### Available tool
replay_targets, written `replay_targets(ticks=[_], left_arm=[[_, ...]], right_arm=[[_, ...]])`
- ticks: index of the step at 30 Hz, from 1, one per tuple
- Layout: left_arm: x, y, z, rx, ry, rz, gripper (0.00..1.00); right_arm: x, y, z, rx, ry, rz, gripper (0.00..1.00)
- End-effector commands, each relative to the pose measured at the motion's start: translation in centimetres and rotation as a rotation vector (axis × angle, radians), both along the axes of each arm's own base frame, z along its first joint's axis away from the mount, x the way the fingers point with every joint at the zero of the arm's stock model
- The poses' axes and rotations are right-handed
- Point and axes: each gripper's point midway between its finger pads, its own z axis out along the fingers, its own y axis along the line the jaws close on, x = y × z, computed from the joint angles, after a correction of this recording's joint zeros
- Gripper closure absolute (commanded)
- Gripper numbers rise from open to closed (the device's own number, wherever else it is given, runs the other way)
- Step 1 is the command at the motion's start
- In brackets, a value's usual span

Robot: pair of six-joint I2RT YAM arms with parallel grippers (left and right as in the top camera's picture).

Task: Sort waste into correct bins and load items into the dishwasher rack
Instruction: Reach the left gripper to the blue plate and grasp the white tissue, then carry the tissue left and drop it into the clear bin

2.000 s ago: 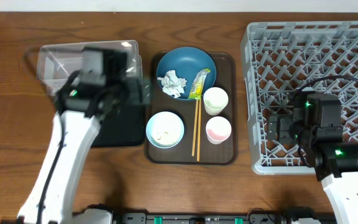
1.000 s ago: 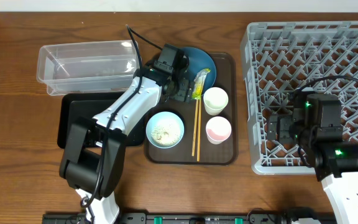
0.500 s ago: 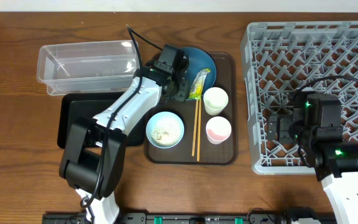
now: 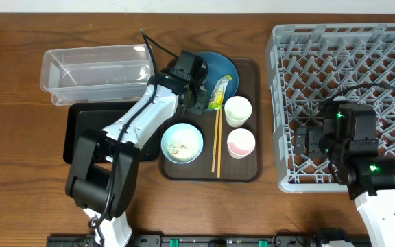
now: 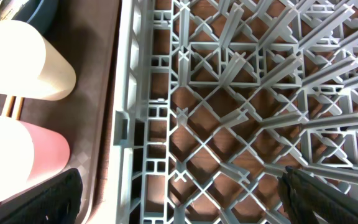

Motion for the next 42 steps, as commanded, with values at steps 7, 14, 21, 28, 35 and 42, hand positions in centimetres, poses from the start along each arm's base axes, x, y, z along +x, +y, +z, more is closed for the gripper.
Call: replay_targets(ticks=[7,14,21,28,35,42], left_arm=[[0.0,1.5,-1.2,0.078,0.001,0.02,0.94],[1.4,1.8,2.7,0.071,-0.104,0.043,0.94],[3.5,6.3,10.1,0.101,-0.308,0.177,0.94],[5.7,13.7,13.8,0.09,-0.411,0.359,0.94],[7.0,20.4,13.0,0.118,-0.413,0.505,0.93],[7.4,21.7,11.6,0.127,-0.387,0.531,0.52]], right_arm=[[0.3,0.2,1.1,0.01,-0.027,-0.001,0.01],[0.3,0.2,1.1,0.009,-0.027,-0.001,0.01],[0.3,0.2,1.1,0.009,-0.027,-0.001,0.01],[0.3,0.2,1.1,0.009,-0.027,-0.001,0.01],[0.3,0.2,1.1,0.009,-0.027,-0.001,0.01],[0.3,0.2,1.0,0.01,-0.026,-0.001,0.01]])
